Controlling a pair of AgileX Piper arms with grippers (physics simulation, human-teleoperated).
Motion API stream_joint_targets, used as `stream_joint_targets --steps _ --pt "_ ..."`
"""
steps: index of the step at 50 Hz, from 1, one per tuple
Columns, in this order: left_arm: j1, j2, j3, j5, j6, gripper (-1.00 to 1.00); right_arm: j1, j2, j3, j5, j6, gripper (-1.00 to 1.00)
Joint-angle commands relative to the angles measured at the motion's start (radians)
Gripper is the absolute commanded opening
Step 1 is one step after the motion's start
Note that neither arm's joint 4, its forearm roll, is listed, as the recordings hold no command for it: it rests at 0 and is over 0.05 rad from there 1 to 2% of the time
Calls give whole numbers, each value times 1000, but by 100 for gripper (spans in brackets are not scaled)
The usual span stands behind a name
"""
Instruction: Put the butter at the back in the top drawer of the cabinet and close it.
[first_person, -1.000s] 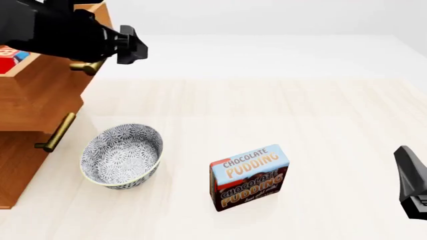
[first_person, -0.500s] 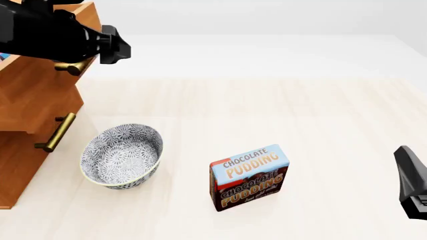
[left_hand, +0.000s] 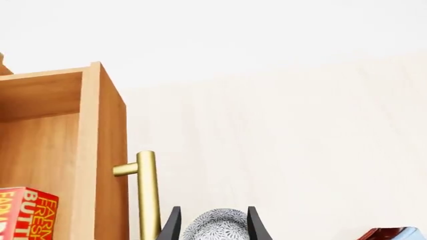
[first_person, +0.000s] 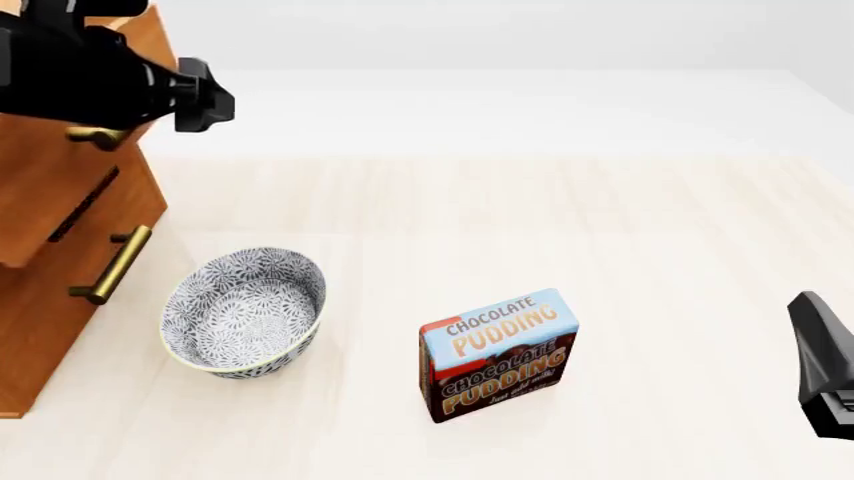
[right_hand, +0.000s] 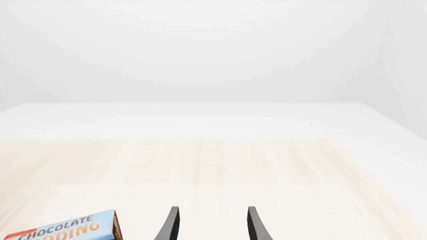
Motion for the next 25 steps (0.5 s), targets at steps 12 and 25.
stream_joint_targets --steps 12,25 --pt "75 1 26 5 24 100 0 0 0 0 0 100" --pt "113 19 9 3 50 100 0 0 0 0 0 100"
